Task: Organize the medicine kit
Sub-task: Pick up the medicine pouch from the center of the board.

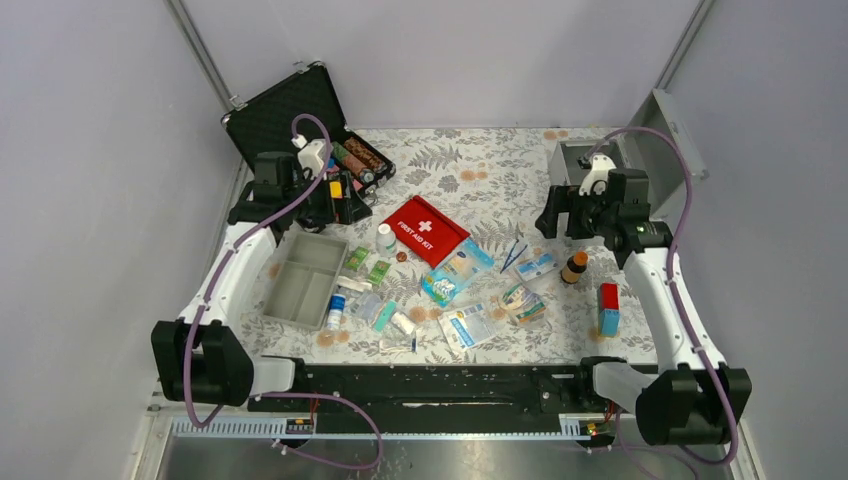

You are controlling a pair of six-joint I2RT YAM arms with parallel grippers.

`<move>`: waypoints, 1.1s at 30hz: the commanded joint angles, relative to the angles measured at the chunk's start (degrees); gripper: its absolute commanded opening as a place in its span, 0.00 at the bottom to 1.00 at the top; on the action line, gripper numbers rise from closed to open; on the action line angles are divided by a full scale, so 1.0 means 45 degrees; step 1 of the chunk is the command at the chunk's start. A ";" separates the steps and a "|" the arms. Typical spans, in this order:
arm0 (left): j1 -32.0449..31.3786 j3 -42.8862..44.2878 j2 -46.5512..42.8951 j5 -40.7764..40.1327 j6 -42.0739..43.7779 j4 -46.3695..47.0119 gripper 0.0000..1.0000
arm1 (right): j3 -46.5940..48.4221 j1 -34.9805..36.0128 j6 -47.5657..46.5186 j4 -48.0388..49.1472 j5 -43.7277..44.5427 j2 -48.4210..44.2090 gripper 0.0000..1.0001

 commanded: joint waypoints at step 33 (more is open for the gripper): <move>-0.0101 -0.0715 -0.1371 -0.0239 0.0922 0.0311 0.99 | 1.1654 0.5883 -0.5525 -0.2258 0.1505 1.3869 0.66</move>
